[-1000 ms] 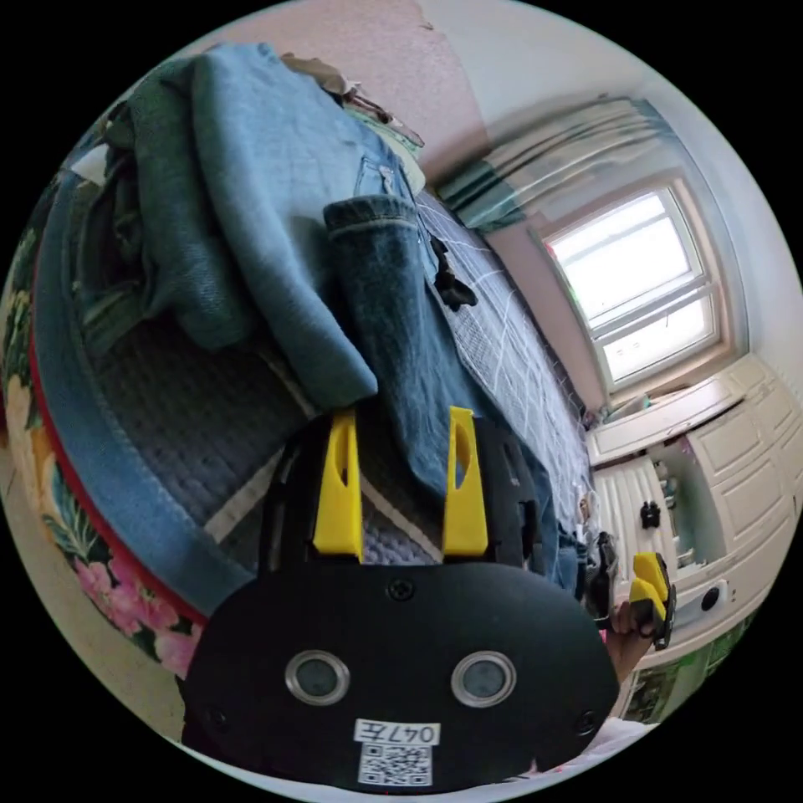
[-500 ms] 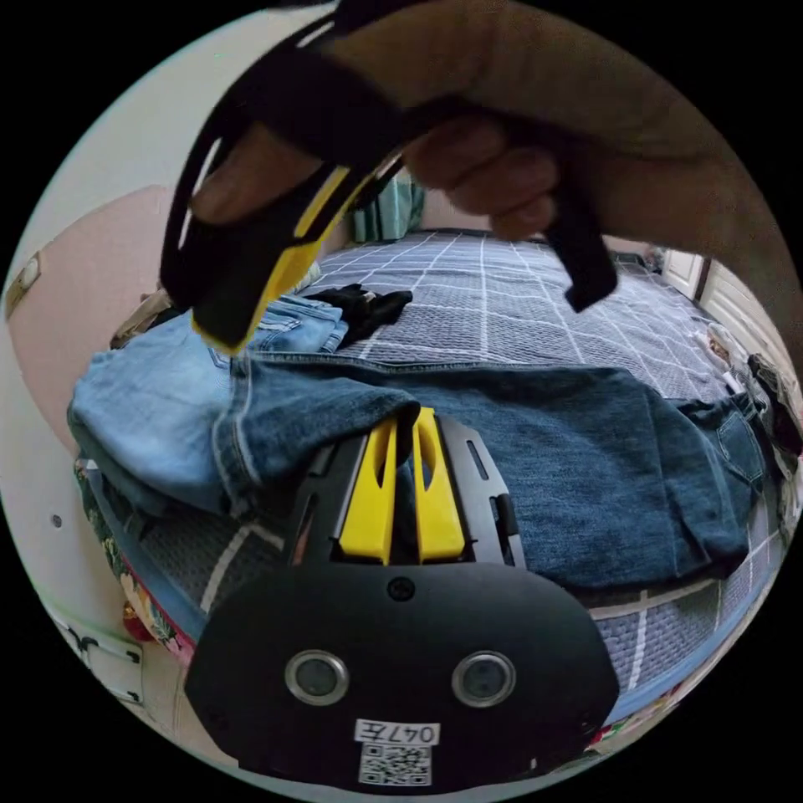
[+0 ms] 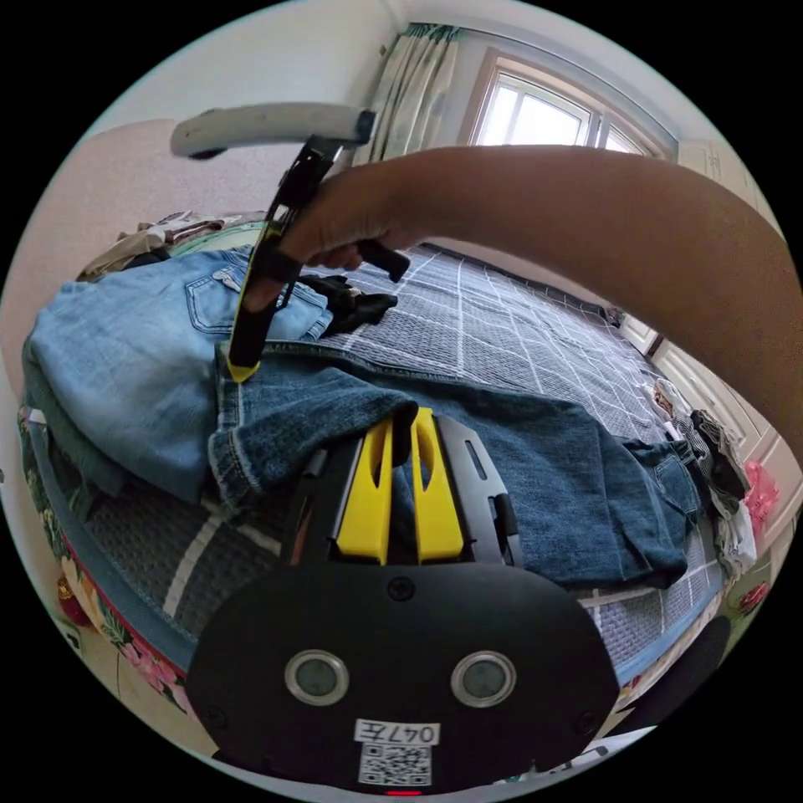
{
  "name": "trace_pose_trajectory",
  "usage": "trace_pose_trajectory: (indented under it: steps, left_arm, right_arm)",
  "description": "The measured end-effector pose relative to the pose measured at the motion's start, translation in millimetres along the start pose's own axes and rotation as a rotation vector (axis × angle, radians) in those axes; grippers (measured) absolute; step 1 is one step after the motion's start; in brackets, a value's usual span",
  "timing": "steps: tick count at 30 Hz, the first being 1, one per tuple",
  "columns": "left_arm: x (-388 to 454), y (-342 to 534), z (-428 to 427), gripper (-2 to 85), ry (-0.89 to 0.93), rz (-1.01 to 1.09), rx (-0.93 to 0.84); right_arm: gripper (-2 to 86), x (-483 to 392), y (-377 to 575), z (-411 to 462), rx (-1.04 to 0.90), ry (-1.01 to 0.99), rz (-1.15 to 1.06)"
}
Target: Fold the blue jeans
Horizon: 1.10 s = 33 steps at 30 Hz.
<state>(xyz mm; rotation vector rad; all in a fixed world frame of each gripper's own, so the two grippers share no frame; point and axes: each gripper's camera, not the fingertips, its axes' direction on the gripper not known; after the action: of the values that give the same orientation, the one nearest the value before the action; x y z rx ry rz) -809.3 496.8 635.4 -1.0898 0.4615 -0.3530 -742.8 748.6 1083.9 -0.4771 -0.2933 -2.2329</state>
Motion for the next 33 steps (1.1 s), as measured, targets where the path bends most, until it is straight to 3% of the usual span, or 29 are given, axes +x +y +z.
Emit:
trace_pose_trajectory:
  steps: [4, 9, 15, 18, 23, 27, 30, 33]
  left_arm:
    - [-9.6, -3.9, -8.0, 0.4, 0.022, -0.007, 0.002]
    - [-24.2, -9.3, -29.9, -0.4, 0.056, 0.001, 0.014]
    - [-58.5, -9.7, -111.7, -0.6, 0.007, -0.016, 0.217]
    - [-86.3, -18.6, -124.6, -0.5, 0.021, -0.064, 0.206]
    - [-121.9, -25.3, -86.2, -0.3, 0.278, -0.241, 0.001]
    - [-136.2, -26.9, -87.6, -0.3, 0.331, -0.327, 0.026]
    - [-123.2, -27.9, -99.5, -0.2, 0.235, -0.276, 0.100]
    - [-98.9, -36.1, -93.8, 0.1, 0.156, -0.159, 0.055]
  right_arm:
    - [1.2, 29.9, -24.0, 31.3, -0.022, -0.173, -0.026]
    - [-0.2, 34.3, -24.9, 15.0, 0.048, -0.129, -0.117]
    - [-0.3, 80.8, 14.3, -40.5, 0.439, -0.013, 0.024]
    - [0.0, 108.1, 24.1, -35.0, 0.596, -0.037, 0.094]
    - [4.0, 152.8, -5.2, 41.3, 0.372, -0.273, 0.221]
    - [6.9, 154.3, -0.2, 19.9, 0.534, -0.202, 0.318]
    - [7.8, 121.2, -26.7, -10.5, 0.478, -0.140, 0.145]
    - [10.5, 82.3, -72.0, -0.5, 0.195, -0.125, -0.046]
